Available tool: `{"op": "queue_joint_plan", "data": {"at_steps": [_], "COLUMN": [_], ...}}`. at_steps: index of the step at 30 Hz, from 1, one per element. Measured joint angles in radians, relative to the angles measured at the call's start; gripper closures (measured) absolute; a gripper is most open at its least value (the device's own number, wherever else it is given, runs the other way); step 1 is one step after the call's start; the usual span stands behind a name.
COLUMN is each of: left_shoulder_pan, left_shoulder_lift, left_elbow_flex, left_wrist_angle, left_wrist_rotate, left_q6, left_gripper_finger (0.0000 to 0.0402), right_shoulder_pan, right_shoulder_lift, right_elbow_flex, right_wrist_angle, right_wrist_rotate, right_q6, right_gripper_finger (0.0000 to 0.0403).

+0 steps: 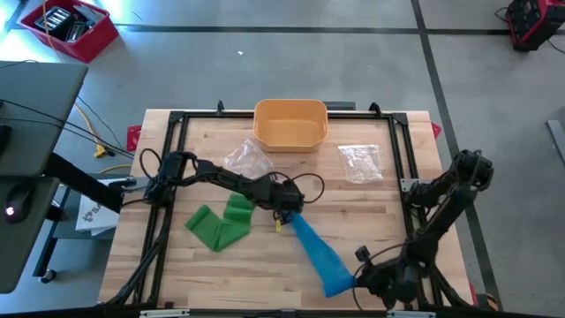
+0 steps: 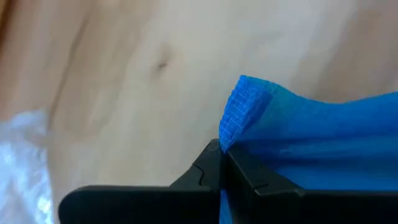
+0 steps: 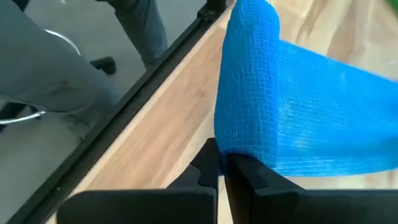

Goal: Roll bandage
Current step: Roll the blue bandage

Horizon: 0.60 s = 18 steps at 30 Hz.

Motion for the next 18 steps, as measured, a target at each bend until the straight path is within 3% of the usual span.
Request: {"op": "queue_joint_plan", "data": {"at_steps": [8,13,18], "left_shoulder_pan": [0.026,-0.007,-0.062], "left_shoulder_lift": [0.000,-0.001,0.006], "left_elbow_flex": [-0.001,-0.002,-0.005], "left_wrist_angle": [-0.043,0.093,0.258], "left_wrist_rotate": [-0.004,0.080,0.103], "left_q6": [-0.104,-0.015,0.058], "left_gripper_finger": [0.0401,0.0401,0.0401], "right_shoulder_pan": [0.108,0.134,0.105], "right_shoulder_lift": [0.000,0.000,0.000], "right_elbow_flex": [0.204,0.279,0.248], "right_wrist_angle": [-0.211,-0.304,-0.305], "right_wrist_rotate": [0.180,0.315,0.314], "right_q6": [-0.091,-0.190,-0.188], "right_gripper_finger": [0.0403,0.0403,0.0403]}}
